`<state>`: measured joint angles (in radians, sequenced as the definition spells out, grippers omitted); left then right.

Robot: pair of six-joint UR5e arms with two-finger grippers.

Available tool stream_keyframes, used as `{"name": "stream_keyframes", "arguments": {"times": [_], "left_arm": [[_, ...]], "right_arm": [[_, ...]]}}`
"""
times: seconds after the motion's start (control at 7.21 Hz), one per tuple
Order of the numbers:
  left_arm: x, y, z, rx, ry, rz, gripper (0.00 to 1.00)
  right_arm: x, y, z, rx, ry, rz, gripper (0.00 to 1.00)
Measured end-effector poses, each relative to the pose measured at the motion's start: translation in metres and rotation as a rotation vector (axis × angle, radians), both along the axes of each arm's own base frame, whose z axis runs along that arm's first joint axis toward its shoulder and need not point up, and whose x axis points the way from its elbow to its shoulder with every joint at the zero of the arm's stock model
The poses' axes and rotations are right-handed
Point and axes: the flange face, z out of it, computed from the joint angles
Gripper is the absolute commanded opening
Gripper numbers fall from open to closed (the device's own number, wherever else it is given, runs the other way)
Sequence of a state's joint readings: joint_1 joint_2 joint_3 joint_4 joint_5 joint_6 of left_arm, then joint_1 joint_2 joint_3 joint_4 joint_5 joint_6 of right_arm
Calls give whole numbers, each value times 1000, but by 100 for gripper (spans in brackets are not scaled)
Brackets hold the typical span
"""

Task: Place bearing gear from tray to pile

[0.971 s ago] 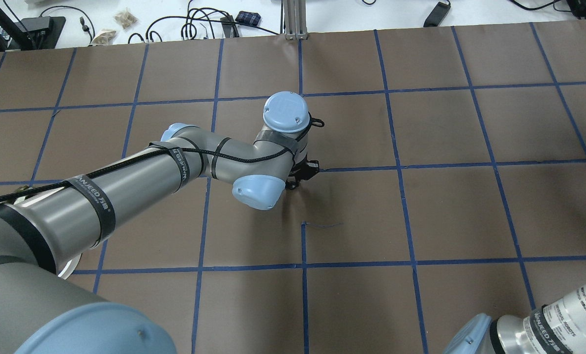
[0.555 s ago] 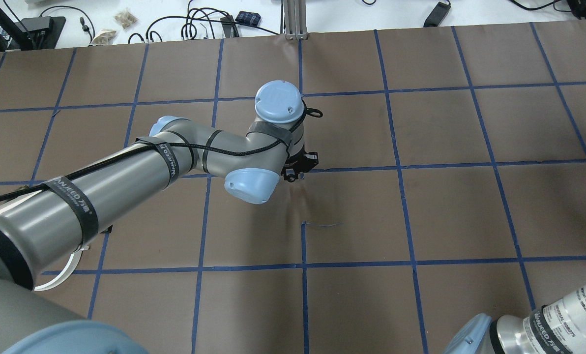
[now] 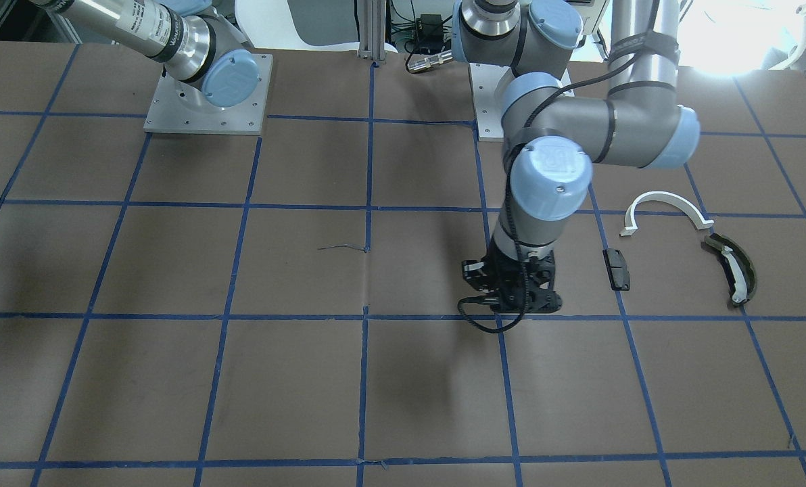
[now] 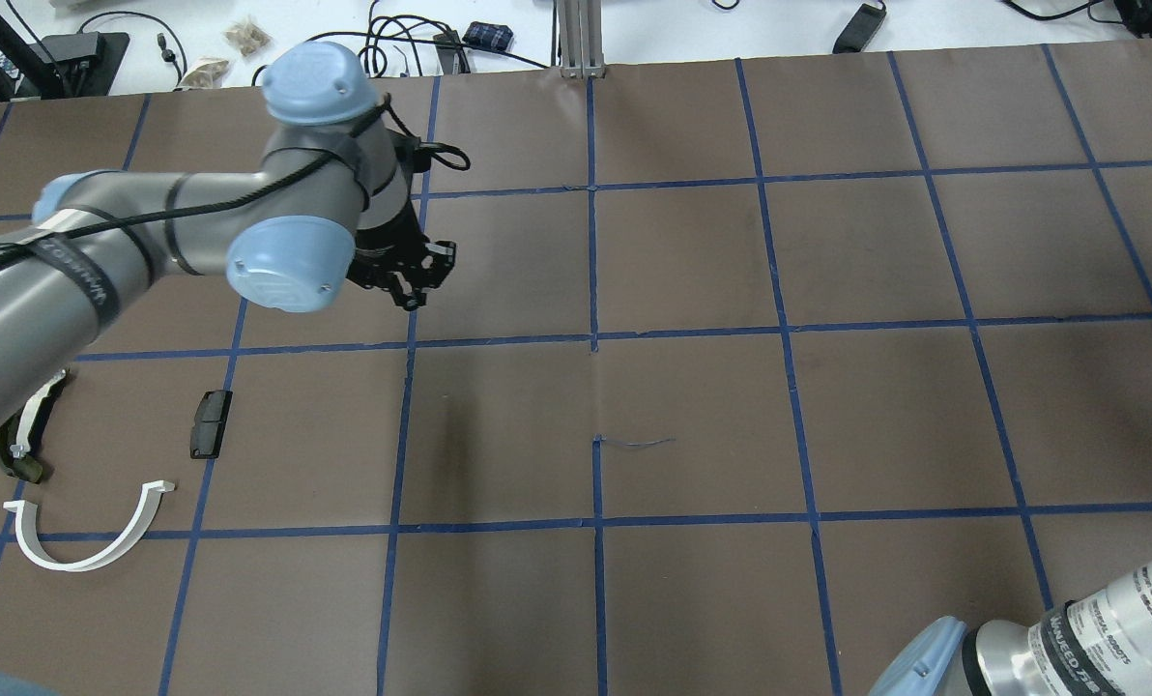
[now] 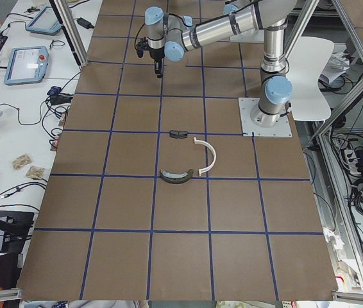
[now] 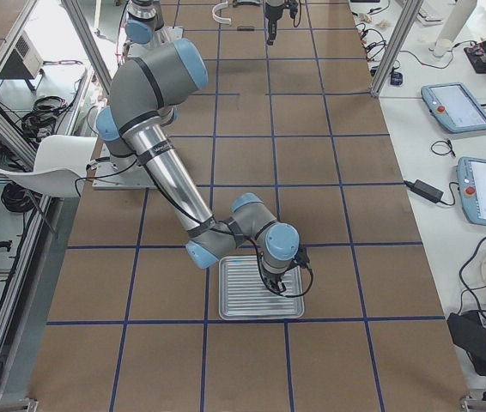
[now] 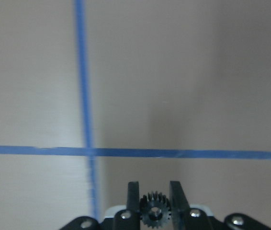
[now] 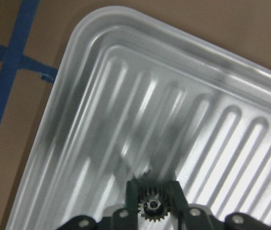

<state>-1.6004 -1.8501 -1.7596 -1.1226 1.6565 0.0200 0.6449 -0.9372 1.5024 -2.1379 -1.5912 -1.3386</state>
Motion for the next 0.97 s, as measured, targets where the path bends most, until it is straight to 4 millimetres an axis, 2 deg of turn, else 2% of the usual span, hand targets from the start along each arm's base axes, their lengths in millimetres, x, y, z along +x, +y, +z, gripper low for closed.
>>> {"name": "stream_keyframes", "arguments": {"times": [0.14, 0.28, 0.42, 0.55, 0.69, 0.83, 0.97], "left_arm": [[53, 1, 5, 21, -55, -20, 0], [114, 10, -3, 59, -78, -15, 0], [175, 24, -22, 83, -73, -27, 0], [229, 43, -47, 77, -55, -54, 0], [264, 64, -73, 53, -28, -74, 0], [284, 82, -95, 27, -9, -77, 0], [292, 93, -108, 15, 2, -75, 0]], "right_arm": [[14, -3, 26, 0, -8, -27, 11], [44, -11, 57, 10, -24, -68, 11], [90, -23, 88, 41, -51, -112, 11], [151, -35, 123, 80, -72, -175, 11], [225, -49, 158, 103, -66, -231, 11], [313, -59, 190, 115, -49, -279, 11], [404, -62, 213, 114, -31, -333, 12]]}}
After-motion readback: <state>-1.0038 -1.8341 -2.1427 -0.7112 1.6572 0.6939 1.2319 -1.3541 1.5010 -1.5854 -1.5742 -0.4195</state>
